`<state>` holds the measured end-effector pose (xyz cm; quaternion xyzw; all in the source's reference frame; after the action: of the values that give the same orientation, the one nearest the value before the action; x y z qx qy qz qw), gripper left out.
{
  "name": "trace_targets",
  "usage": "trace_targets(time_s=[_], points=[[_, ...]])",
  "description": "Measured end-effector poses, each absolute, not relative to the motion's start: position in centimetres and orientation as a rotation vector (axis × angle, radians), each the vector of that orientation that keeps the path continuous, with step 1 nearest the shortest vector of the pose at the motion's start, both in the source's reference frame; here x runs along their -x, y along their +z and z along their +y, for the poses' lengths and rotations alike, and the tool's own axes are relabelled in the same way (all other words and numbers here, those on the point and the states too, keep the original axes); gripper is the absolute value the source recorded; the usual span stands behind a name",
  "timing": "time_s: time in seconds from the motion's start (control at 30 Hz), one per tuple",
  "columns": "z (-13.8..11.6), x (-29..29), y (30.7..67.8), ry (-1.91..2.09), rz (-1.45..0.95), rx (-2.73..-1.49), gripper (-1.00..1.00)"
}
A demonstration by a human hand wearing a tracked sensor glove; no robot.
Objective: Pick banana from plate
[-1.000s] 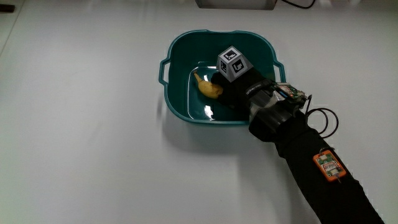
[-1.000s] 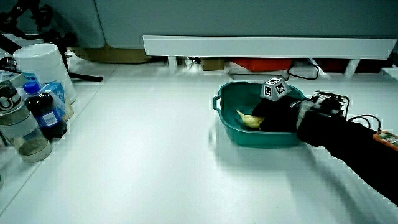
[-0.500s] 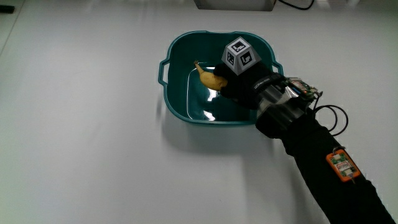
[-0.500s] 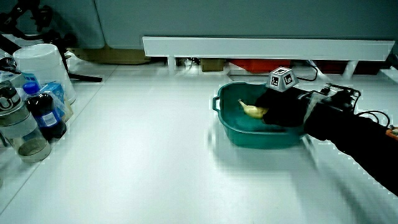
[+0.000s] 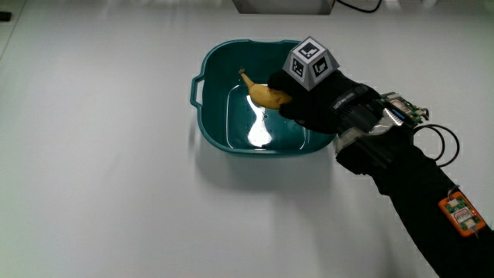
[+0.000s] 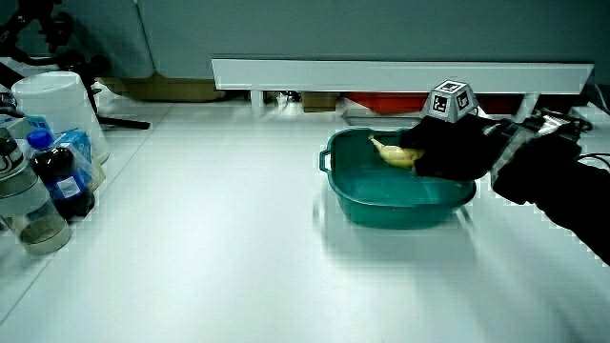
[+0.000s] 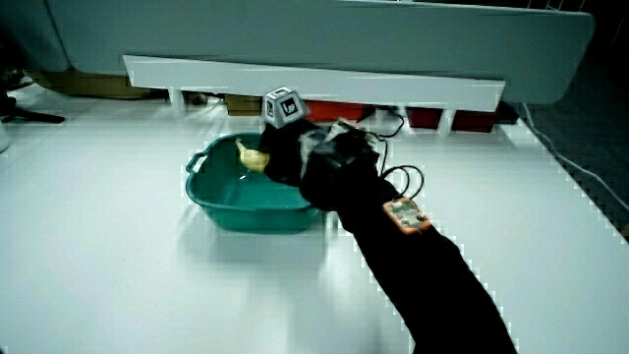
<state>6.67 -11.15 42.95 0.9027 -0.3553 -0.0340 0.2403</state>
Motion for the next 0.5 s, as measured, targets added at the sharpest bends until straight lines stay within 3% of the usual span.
trace_targets(time_s=[0.3,0.5], points=[[-9.8,-7.1,41.5,-0.074,-1.032,-2.501,1.0],[-7.2,-7.4,38.1,-0.031,-1.162,-2.528,1.0]])
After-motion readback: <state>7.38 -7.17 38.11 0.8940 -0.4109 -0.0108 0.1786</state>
